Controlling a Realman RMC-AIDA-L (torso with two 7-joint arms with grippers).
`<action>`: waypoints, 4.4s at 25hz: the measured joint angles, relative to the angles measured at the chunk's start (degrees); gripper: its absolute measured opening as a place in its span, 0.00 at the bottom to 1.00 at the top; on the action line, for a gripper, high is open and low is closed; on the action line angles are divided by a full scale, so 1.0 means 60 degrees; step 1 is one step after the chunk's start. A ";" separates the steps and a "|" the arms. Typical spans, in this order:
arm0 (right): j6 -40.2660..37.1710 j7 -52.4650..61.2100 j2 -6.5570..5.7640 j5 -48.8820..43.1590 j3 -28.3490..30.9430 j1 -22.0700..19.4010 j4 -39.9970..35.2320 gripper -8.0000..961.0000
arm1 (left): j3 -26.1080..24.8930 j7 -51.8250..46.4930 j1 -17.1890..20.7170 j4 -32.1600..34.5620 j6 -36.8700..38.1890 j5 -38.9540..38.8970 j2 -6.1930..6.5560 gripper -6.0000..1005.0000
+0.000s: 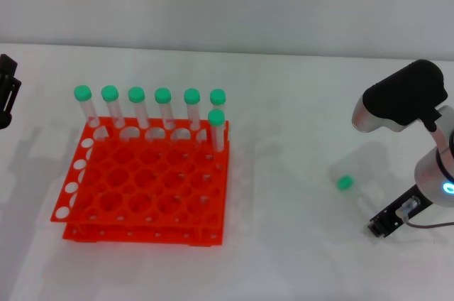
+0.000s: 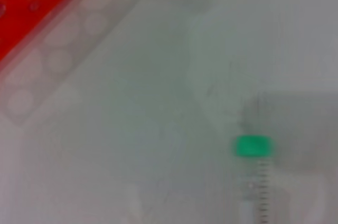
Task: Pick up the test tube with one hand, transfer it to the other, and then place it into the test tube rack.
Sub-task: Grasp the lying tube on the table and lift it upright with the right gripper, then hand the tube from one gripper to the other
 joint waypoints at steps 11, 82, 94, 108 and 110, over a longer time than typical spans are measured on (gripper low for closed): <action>-0.0013 -0.0104 -0.0024 0.0001 0.0031 0.0070 -0.0053 0.21 | 0.0000 -0.0026 -0.0048 0.0000 0.0087 0.0003 0.0000 0.73; -0.4056 -1.1362 -0.0068 0.9968 0.1420 -0.2845 -0.0367 0.30 | 0.0640 -0.6913 -0.2350 0.3611 0.0915 0.8536 0.0046 0.65; -0.4150 -1.1593 -0.0067 1.0056 0.1363 -0.2815 -0.0262 0.32 | 0.0835 -0.6923 -0.2469 0.3454 0.0821 0.8414 0.0012 0.64; -0.4330 -1.2225 -0.0053 1.0393 0.1344 -0.2855 -0.0096 0.34 | 0.0801 -0.6880 -0.2385 0.3458 0.0744 0.8246 0.0030 0.40; -0.4339 -1.2318 -0.0053 1.0406 0.1332 -0.2852 -0.0078 0.35 | 0.0785 -0.6888 -0.2385 0.3458 0.0744 0.8245 0.0029 0.38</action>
